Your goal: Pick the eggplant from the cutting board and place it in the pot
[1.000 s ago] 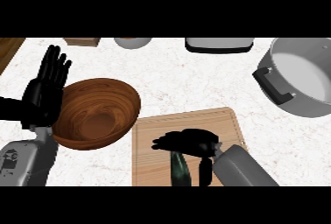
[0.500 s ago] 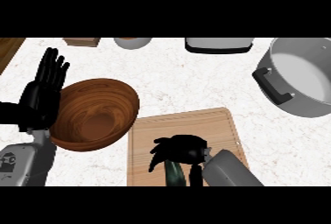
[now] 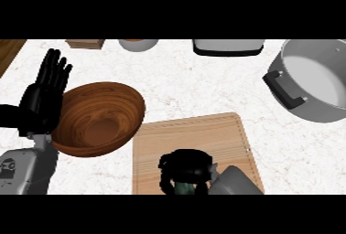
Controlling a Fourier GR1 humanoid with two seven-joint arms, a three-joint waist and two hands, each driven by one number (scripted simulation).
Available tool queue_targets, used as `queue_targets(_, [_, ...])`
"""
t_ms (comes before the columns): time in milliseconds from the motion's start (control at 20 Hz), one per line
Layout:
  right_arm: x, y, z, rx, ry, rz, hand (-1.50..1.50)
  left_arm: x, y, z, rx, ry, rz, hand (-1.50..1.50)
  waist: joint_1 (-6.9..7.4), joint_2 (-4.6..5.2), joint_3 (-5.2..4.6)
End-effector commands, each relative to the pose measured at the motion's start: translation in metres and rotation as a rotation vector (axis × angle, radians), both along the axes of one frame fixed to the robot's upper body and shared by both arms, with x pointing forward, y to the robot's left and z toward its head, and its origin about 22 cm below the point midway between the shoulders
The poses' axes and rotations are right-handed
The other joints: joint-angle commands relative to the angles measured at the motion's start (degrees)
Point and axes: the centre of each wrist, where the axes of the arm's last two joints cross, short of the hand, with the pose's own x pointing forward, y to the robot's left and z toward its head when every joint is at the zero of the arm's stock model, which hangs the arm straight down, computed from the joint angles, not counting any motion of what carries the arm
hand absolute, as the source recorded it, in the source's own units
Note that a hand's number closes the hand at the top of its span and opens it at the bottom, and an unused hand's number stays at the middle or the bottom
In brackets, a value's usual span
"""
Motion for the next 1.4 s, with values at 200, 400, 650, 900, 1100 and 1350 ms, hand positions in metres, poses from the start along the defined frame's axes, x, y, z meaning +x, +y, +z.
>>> queue_targets(200, [0.053, -0.016, 0.032, -0.068, -0.174, -0.468, 1.50, 0.000, -0.006, -0.003, -0.008, 0.005, -0.005, 0.00, 0.30, 1.10, 0.05])
queue_targets(400, [0.084, -0.058, 0.047, -0.180, -0.277, -0.896, 1.50, -0.004, 0.003, -0.001, 0.009, -0.001, 0.019, 0.00, -1.48, 1.17, -0.33])
queue_targets(650, [0.117, -0.051, 0.094, -0.173, -0.379, -1.327, 1.50, -0.002, -0.005, 0.004, 0.004, -0.019, -0.011, 0.00, 1.24, 1.80, -0.24])
queue_targets(900, [0.144, -0.056, 0.145, -0.189, -0.584, -1.755, 1.50, 0.001, -0.012, 0.006, -0.004, -0.018, -0.044, 0.00, 2.72, 1.76, -0.37])
queue_targets(1100, [0.161, -0.057, 0.188, -0.161, -0.764, -2.040, 1.50, 0.001, -0.023, 0.004, -0.006, -0.019, -0.066, 0.00, 3.88, 1.82, -0.22])
queue_targets(1350, [0.178, -0.049, 0.211, -0.198, -0.967, -2.281, 1.50, 0.002, -0.015, 0.004, 0.007, -0.011, -0.086, 0.00, 4.21, 1.82, -0.11])
